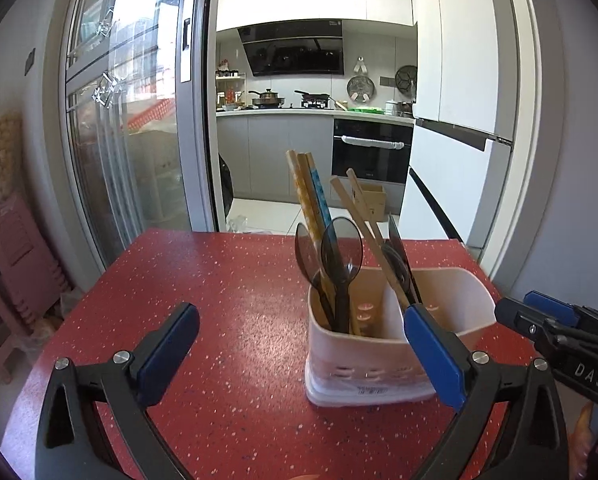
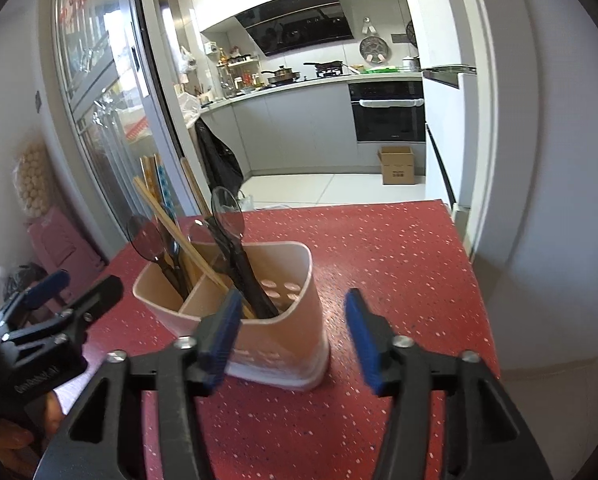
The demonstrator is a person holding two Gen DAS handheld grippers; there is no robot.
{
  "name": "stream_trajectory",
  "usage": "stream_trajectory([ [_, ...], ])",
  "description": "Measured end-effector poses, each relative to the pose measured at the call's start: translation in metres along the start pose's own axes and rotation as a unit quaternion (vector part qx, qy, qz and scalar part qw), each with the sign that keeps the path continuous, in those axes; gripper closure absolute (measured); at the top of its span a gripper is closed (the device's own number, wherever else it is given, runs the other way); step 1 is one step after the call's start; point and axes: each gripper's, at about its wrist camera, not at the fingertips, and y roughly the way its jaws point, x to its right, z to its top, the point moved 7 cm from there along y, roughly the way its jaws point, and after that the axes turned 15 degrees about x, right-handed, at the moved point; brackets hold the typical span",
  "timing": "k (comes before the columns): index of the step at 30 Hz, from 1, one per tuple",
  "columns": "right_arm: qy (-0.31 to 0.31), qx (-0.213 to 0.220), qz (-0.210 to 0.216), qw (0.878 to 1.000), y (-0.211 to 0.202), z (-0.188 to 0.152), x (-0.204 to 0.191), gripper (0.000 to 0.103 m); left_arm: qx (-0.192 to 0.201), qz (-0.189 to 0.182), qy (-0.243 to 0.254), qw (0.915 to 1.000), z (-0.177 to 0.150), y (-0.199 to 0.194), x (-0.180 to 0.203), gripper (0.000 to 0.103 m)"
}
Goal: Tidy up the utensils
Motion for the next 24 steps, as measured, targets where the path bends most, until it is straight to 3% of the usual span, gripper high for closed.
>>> stream_trajectory([
  [1, -0.004, 0.001, -0.004, 1.000, -0.003, -0.002, 0.000, 0.022, -0.003, 0.000, 0.001, 1.0000, -0.002, -0.002, -0.001, 0.000],
  [5, -0.020, 0.007, -0.021, 1.000, -0.015, -0.009, -0.001, 0.013, -0.012, 0.000, -0.003, 0.9999, -0.008, -0.011, -0.004, 0.000],
  [7, -0.023, 0.004, -0.026, 0.999, -0.019, -0.013, -0.002, 0.000, -0.021, 0.001, -0.005, 0.9998, -0.013, -0.015, -0.006, 0.000],
  [24, -0.023, 0.005, -0.073, 0.997, -0.063, -0.053, -0.008, 0.000, -0.055, 0.010, 0.009, 0.9984, -0.060, -0.063, -0.019, 0.000],
])
